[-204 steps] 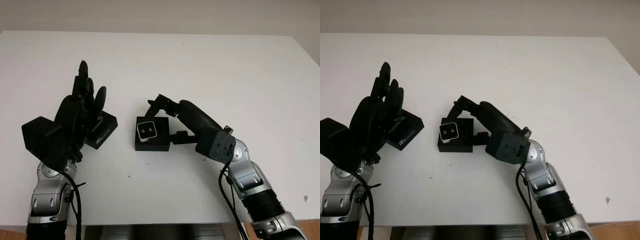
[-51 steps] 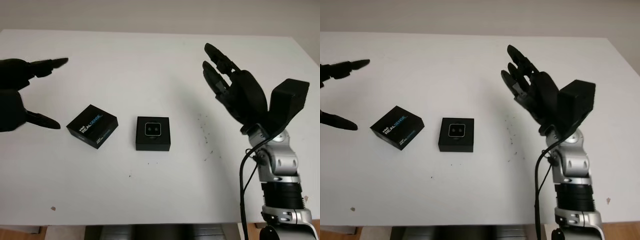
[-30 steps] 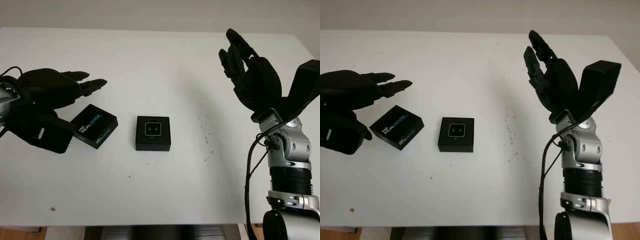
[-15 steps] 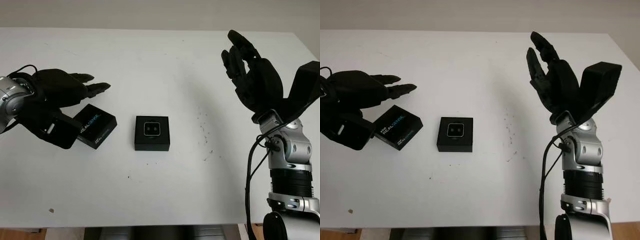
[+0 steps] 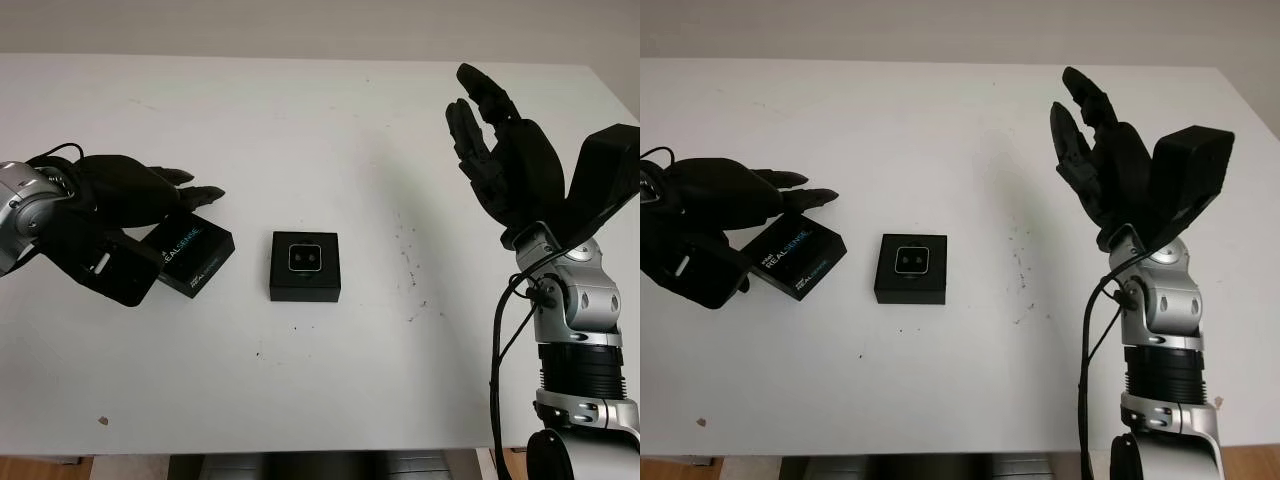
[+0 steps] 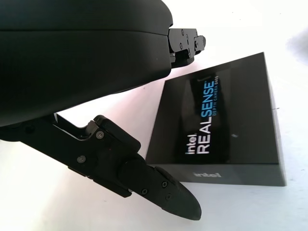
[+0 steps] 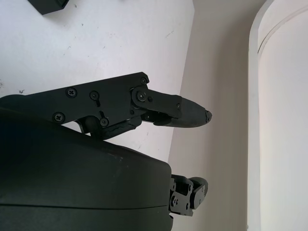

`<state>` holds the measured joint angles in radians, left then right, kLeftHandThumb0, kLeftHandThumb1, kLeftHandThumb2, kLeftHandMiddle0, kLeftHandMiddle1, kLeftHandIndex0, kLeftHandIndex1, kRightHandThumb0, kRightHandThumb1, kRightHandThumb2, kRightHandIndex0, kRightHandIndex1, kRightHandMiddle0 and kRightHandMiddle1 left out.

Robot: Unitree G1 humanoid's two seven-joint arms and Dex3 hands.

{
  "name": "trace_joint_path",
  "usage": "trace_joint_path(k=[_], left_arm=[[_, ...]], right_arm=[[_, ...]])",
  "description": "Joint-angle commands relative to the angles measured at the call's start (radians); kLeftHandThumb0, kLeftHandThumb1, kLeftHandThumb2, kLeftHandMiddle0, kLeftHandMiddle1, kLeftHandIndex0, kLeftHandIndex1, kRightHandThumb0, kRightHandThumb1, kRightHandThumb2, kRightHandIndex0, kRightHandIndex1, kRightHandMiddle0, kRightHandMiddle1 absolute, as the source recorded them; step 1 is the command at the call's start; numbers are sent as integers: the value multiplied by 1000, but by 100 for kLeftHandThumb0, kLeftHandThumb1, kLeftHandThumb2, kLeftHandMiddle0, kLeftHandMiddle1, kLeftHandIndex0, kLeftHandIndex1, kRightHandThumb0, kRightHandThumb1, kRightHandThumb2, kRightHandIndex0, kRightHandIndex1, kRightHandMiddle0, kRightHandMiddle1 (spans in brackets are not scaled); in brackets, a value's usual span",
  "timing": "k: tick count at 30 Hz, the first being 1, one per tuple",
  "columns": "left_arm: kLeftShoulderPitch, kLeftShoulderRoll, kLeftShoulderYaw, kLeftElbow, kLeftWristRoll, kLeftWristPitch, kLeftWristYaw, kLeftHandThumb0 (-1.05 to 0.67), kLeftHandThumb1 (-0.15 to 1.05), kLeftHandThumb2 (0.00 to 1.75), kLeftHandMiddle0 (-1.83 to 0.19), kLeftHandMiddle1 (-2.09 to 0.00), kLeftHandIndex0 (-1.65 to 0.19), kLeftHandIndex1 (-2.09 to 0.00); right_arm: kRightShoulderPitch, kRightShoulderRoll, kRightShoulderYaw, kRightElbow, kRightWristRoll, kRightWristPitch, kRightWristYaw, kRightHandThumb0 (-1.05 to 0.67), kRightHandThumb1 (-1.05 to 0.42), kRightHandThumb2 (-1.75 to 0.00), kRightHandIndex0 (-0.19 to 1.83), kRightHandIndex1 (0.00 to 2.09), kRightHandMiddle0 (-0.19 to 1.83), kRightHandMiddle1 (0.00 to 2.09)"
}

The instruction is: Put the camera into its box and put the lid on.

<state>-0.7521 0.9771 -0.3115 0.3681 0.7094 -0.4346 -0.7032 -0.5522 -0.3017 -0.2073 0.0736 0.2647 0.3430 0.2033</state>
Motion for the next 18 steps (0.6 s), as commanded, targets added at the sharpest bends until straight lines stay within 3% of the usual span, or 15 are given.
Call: trace_joint_path(k=[1, 6, 16, 17, 18], left_arm=[[17, -10, 8, -9, -19, 8, -3, -61, 79, 6, 3, -6, 9, -6], [35, -27, 12, 9, -57, 2, 15, -60, 80, 6, 1, -6, 6, -7], [61, -47, 10, 42, -83, -50, 86, -48, 87, 6, -24, -17, -15, -16], [64, -47, 9, 47, -84, -63, 99, -48, 87, 6, -17, -37, -16, -19], [65, -46, 5, 50, -77, -73, 113, -49, 87, 6, 4, -100, -18, -30]], right_arm=[[11, 2, -1, -20, 0, 4, -2, -45, -105, -52, -1, 5, -19, 43], [16, 1, 0, -33, -2, 18, -11, -46, -105, -51, 1, 6, -18, 47], [20, -7, -4, -41, -1, 16, 3, -47, -105, -53, 2, 6, -19, 52], [20, -7, -4, -45, -1, 19, 2, -47, -105, -53, 2, 6, -19, 53], [20, -7, -4, -46, 0, 22, 2, -46, -105, -53, 1, 6, -19, 50]])
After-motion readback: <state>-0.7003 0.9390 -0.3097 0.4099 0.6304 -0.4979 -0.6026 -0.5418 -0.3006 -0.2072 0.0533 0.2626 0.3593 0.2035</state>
